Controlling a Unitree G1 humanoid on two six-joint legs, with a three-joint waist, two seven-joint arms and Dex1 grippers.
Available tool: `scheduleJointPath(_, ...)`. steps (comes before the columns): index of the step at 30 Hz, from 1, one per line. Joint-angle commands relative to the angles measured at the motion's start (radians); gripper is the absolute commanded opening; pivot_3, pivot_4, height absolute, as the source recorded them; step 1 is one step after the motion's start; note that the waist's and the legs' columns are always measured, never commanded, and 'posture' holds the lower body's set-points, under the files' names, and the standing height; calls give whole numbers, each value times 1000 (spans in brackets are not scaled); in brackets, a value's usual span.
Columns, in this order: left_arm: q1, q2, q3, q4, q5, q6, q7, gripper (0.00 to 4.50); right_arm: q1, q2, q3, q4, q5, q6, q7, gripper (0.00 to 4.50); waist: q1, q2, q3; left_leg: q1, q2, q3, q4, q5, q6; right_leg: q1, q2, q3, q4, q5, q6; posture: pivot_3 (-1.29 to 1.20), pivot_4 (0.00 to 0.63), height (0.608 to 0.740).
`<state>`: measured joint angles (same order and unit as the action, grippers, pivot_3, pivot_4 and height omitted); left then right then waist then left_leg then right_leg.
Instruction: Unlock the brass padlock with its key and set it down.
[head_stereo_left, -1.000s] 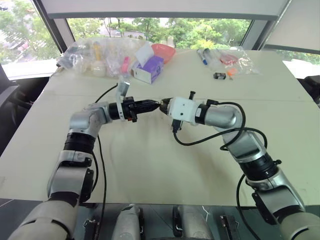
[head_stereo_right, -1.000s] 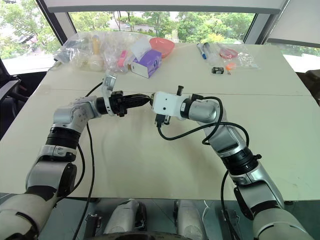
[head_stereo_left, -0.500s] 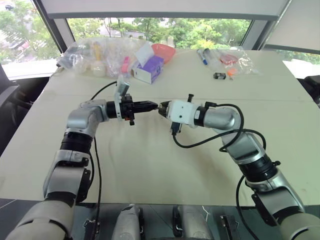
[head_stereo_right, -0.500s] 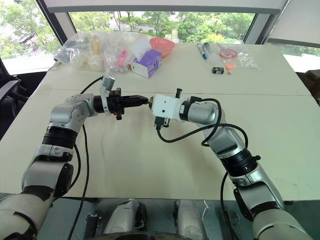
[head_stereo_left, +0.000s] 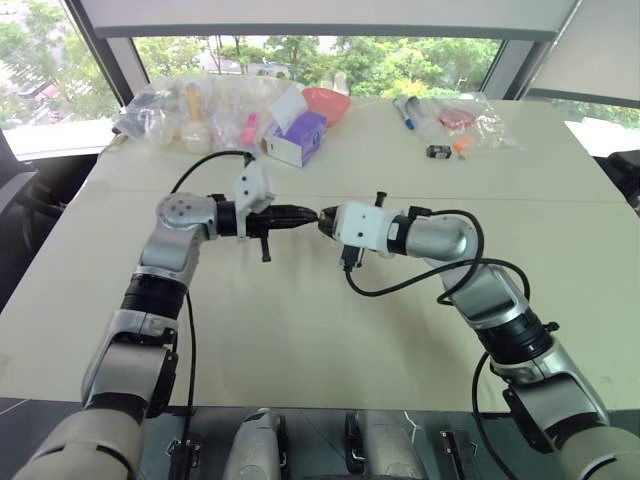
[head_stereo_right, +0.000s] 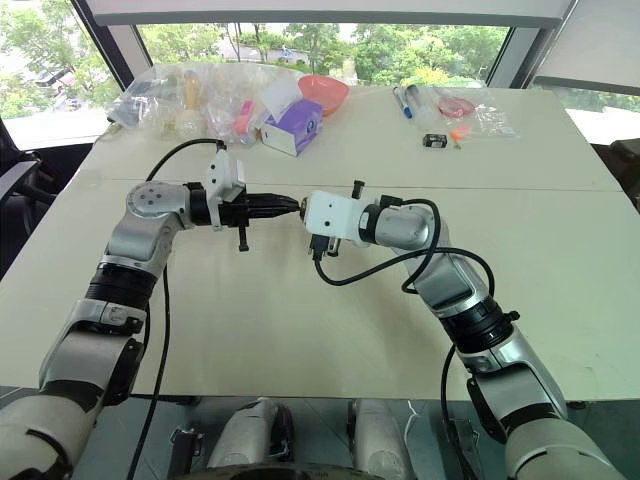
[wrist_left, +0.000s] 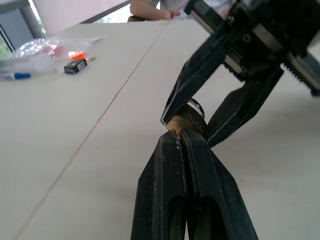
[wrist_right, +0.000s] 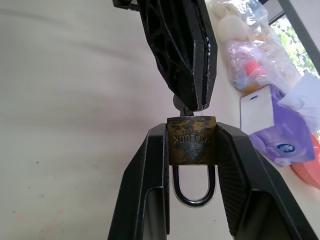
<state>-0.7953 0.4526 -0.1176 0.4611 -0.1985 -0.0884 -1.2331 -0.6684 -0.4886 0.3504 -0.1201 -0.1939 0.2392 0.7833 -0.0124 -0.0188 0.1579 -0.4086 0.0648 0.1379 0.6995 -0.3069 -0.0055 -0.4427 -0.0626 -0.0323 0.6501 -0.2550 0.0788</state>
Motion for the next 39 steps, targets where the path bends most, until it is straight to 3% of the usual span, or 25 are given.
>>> scheduleJointPath(1,22,19,-43,62,96,-183,15,23,-36,7,-59,-42,6,-22,-39,689,0,0,0,0,0,0,0,0,0,0,0,0,0,0,0,0,150,734)
scheduleJointPath(9,-5,23,-63,190,147,-412,27,23,-50,14,-66,-26,4,-31,-46,689,1,0,0,0,0,0,0,0,0,0,0,0,0,0,0,0,150,734)
scheduleJointPath(12,-47,6,-5,159,-41,115,-40,23,-53,15,-66,-21,4,-36,-47,689,1,0,0,0,0,0,0,0,0,0,0,0,0,0,0,0,150,734)
scheduleJointPath(14,-86,14,32,150,-135,322,-80,23,-54,15,-66,-20,3,-37,-48,689,-2,0,0,0,0,0,0,0,0,0,0,0,0,0,0,0,150,734)
scheduleJointPath(19,-156,56,74,117,-241,612,-142,2201,-55,14,-65,-22,1,-44,-55,689,-8,0,0,0,1,-1,-1,0,0,-1,1,0,0,0,0,0,150,734)
scheduleJointPath(22,-184,57,80,127,-248,667,-152,2201,-58,21,-67,-26,-1,-47,-61,689,-2,0,0,0,1,-1,0,0,0,0,1,0,0,0,0,0,150,734)
scheduleJointPath(39,-300,-64,106,309,-216,608,-133,2201,-42,38,-50,-74,-22,-36,-56,689,-3,0,0,0,0,-1,0,0,0,0,0,0,0,0,0,0,150,734)
